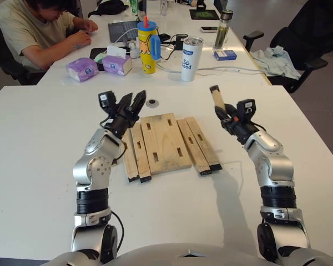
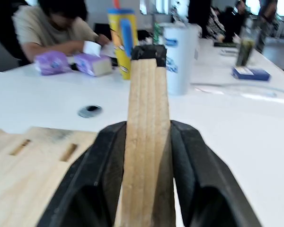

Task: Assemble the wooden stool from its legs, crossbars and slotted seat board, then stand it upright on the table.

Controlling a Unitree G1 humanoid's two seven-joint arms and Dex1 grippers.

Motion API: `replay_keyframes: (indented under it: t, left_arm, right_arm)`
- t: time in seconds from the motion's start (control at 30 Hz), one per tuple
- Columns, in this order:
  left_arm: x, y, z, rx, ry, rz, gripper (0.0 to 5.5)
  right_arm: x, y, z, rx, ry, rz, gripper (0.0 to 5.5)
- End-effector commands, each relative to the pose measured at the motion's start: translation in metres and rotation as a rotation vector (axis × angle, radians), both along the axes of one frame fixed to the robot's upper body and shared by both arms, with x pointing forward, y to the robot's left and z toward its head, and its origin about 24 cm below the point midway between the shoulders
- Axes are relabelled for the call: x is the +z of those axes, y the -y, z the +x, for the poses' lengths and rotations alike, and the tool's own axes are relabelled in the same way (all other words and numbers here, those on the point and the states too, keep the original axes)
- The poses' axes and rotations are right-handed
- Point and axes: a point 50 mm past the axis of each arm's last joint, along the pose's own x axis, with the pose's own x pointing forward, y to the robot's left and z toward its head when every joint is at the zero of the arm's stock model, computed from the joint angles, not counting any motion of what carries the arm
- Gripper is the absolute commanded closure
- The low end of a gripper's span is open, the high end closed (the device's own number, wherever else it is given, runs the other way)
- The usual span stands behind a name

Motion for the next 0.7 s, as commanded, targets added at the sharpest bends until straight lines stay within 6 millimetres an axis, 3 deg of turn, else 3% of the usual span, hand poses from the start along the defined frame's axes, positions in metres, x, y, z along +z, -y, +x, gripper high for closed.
replay_keyframes:
  t: [0.03,0.27,0.7]
  left_arm:
    - [0.018,0.014,-0.004,-0.134,-0.007,-0.146,2.54]
    - [0.023,0.017,-0.005,-0.25,-0.074,-0.276,2.54]
    - [0.018,0.027,-0.004,-0.296,-0.113,-0.219,2.54]
  right_arm:
    - [0.007,-0.019,-0.012,0.116,0.095,-0.016,4.19]
    - [0.017,-0.03,-0.022,0.217,0.212,-0.025,4.19]
    - [0.02,-0.043,-0.032,0.299,0.306,-0.069,4.19]
